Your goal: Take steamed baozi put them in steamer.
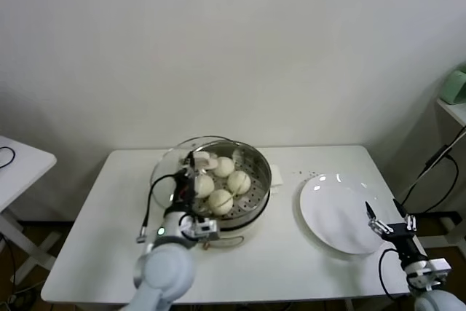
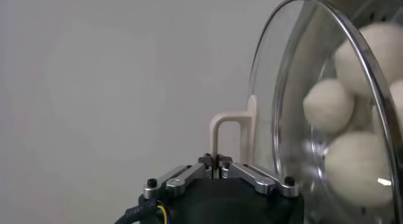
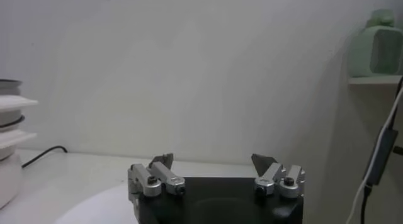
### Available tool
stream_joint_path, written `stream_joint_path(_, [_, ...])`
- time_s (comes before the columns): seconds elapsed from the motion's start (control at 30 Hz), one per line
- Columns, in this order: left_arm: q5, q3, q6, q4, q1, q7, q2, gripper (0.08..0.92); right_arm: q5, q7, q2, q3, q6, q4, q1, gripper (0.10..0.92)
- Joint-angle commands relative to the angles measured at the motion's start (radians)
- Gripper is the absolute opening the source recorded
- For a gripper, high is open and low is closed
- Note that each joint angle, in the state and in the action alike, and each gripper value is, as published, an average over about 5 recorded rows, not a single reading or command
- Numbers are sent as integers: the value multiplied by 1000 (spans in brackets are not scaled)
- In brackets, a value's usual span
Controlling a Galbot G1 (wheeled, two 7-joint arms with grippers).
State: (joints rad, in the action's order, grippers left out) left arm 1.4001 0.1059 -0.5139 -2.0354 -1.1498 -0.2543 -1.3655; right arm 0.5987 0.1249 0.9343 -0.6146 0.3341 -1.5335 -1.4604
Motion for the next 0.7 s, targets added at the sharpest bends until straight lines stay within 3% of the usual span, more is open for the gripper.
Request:
stream_joint_path(0.03, [107,-110,-13,104,61,7,-143,132,1,2,-3,-3,7,9,-5,823])
stream_joint_path(0.7, [243,-64,36,207,47,44,-180,132,21,12,-8,-1,20,19,5,823])
